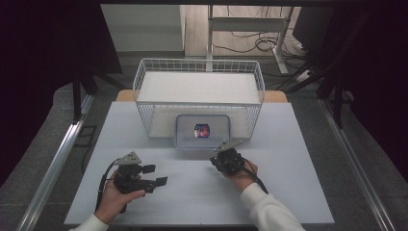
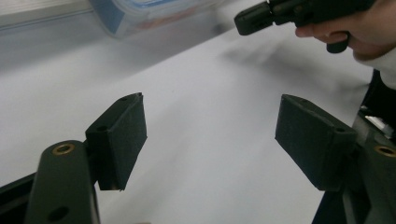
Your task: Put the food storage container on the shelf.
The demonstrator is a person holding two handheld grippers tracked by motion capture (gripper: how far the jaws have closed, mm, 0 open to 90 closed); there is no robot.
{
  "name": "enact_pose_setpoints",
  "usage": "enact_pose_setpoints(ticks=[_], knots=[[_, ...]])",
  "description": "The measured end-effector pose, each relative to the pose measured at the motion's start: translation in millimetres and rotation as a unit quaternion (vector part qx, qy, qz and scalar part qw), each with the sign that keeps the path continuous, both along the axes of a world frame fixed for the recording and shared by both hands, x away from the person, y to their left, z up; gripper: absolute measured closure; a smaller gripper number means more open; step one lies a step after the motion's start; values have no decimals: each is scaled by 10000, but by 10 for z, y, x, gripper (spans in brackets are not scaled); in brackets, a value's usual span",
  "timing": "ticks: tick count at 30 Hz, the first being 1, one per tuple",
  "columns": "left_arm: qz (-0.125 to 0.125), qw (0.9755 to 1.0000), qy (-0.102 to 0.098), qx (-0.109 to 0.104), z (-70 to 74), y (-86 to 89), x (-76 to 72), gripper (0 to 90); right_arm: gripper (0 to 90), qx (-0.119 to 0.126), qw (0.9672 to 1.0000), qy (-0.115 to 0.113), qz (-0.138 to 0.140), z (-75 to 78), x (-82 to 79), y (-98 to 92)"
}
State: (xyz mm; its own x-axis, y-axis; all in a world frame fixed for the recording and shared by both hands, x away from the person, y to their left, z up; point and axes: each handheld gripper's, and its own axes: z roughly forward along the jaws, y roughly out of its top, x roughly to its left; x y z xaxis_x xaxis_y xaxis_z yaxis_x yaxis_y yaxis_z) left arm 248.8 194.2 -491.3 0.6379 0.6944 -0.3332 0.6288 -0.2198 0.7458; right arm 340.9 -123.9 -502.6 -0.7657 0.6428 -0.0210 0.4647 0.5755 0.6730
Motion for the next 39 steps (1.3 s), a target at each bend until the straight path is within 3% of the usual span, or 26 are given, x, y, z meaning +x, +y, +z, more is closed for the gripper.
enact_pose_setpoints(ticks=[3, 7, 14, 22, 31, 39], knots=[[-17, 10000, 22, -37, 2, -5, 5, 246, 888, -76, 9999, 28, -69, -54, 63, 88], [-32, 10000, 29, -21, -5, -9, 5, 246, 889, -210, 9997, -101, -93, -114, 114, 195], [-7, 9999, 60, -88, -10, 22, 10, 248, 889, -150, 9995, -119, -249, -174, 193, 253], [25, 9998, 77, -194, -11, 44, 18, 248, 890, 73, 9994, -203, -274, -115, 245, 274], [64, 9996, 93, -254, -11, 70, 25, 247, 890, 203, 9979, -408, -455, 91, 325, 322], [39, 9996, 86, -262, -7, 90, 28, 247, 891, 278, 9968, -349, -669, 106, 483, 323]])
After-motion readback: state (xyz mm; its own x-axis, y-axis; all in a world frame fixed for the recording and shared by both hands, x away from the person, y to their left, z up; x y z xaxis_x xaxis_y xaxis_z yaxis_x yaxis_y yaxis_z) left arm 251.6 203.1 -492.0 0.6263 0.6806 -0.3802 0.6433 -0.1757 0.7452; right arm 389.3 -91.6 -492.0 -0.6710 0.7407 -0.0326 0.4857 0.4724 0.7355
